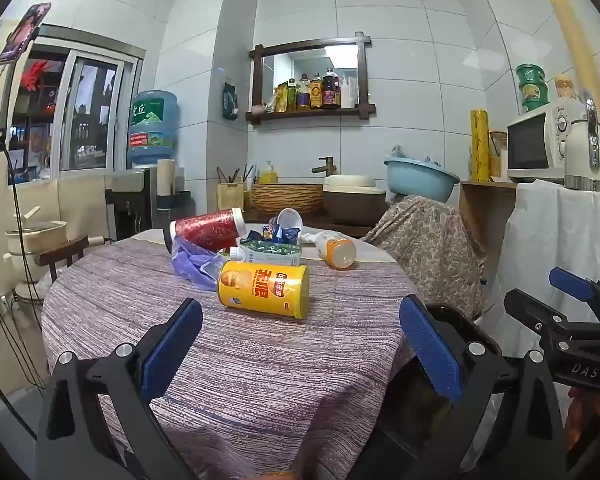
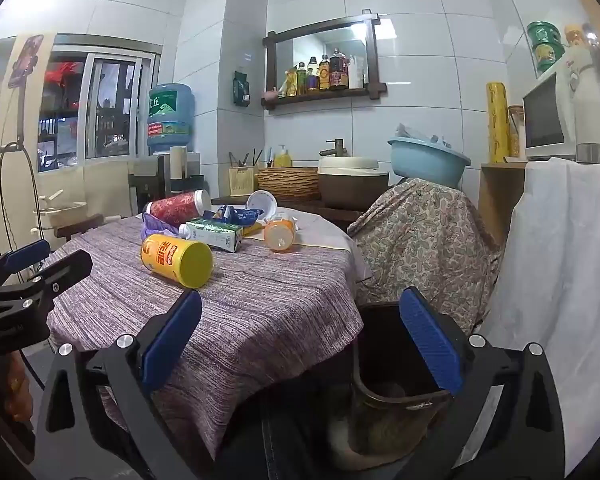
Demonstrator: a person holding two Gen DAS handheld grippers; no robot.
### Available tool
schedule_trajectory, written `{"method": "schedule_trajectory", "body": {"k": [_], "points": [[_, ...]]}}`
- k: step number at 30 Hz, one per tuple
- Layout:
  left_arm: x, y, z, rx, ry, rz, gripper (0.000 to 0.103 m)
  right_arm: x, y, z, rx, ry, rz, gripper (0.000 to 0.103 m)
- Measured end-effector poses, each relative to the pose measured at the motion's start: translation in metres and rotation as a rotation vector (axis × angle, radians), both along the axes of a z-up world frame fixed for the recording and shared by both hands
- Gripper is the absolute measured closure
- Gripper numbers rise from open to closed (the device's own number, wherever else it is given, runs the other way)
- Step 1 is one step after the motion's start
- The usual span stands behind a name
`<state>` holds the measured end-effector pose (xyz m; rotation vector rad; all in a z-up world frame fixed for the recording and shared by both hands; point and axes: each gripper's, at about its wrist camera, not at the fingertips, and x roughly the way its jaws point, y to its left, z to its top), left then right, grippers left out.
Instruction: Collect trash
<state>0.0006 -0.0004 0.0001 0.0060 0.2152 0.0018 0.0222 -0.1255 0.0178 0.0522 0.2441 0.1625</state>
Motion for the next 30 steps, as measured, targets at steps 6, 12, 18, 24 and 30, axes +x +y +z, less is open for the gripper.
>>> {"method": "schedule_trajectory", "body": {"k": [6,12,18,24,30], "points": [[-0.003,0.0,0.001,-0.003,-0.029,0.0,0.005,-0.004,-0.002,0.001,0.008,-0.018,-0.007,0.005],[-0.005,-0.004,-0.001,-0.002,-0.023,-0.005,0.005,-0.004,0.003,-0.001,0.0,-0.002,-0.003,0.005],[-0.003,0.002,-0.003,-0.018,-0.018,-0.002,0.005,0.001,0.003,0.0,-0.006,0.002,0.002,0.005],[-0.001,0.006,-0.003,-0.024,-0.007,-0.003,0.005,0.001,0.006,-0.002,-0.01,0.009,0.006,0.005],[0.0,0.006,-0.002,-0.027,-0.003,-0.003,0.005,0.002,0.006,-0.002,-0.004,0.013,0.008,0.005]]}}
